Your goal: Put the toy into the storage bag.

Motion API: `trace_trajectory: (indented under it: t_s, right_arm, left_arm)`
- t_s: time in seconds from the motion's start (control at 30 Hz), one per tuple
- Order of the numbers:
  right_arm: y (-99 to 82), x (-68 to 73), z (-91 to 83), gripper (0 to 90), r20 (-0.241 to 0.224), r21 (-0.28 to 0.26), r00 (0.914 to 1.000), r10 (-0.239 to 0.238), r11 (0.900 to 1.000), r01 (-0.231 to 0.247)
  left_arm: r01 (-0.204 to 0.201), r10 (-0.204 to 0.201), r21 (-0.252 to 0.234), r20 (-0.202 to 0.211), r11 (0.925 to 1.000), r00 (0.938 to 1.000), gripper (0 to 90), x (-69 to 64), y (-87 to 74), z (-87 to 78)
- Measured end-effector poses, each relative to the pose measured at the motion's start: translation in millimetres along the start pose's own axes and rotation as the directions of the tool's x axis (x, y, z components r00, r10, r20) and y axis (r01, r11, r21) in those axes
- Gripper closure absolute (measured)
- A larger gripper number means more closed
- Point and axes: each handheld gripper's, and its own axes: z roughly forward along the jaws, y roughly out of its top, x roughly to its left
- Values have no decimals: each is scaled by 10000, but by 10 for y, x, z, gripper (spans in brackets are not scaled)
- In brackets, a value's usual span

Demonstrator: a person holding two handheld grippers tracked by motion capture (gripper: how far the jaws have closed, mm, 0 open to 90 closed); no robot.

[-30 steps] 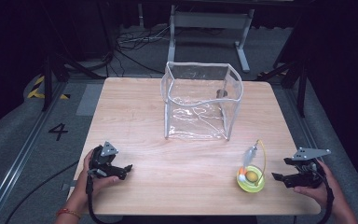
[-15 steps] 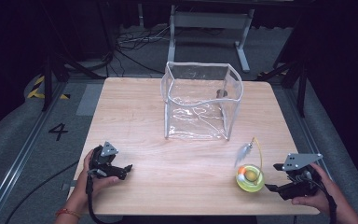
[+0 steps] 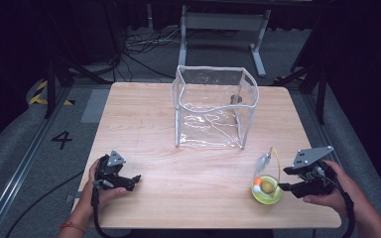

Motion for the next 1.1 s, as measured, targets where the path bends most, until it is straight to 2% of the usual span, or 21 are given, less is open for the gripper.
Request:
trace_trajectory:
  t_s: [0.1,0.33,0.57,0.73,0.8,0.97,1.07,1.1]
  right_arm:
    - [50,5,-23,518,-25,116,9999,-126,9999,126]
    - [177,78,-5,535,-544,433,9966,-615,9970,639]
    - [199,201,-54,501,-657,975,9906,-1201,9872,1262]
    - [206,246,-32,507,-873,837,9886,-1230,9879,1303]
    - [217,238,-25,573,-1007,732,9870,-1252,9884,1328]
    - [257,229,-55,722,-899,680,9872,-1321,9880,1384]
    - [279,224,-94,728,-986,460,9864,-1316,9896,1367]
    - [289,219,-104,706,-916,412,9873,-1301,9901,1343]
  left_arm:
    - [-29,29,3,-5,10000,10000,6,2,0,-1]
    - [-6,6,3,-4,10000,10000,6,0,0,0]
    - [-9,9,0,-3,10000,10000,6,0,0,0]
    - [-30,30,4,-6,10000,10000,6,2,1,-1]
    - [-8,8,3,-3,10000,10000,6,0,0,0]
    - [-10,10,2,1,10000,10000,6,1,0,0]
    - [-6,6,0,0,10000,10000,6,0,0,0]
    - [-7,7,2,1,10000,10000,6,0,0,0]
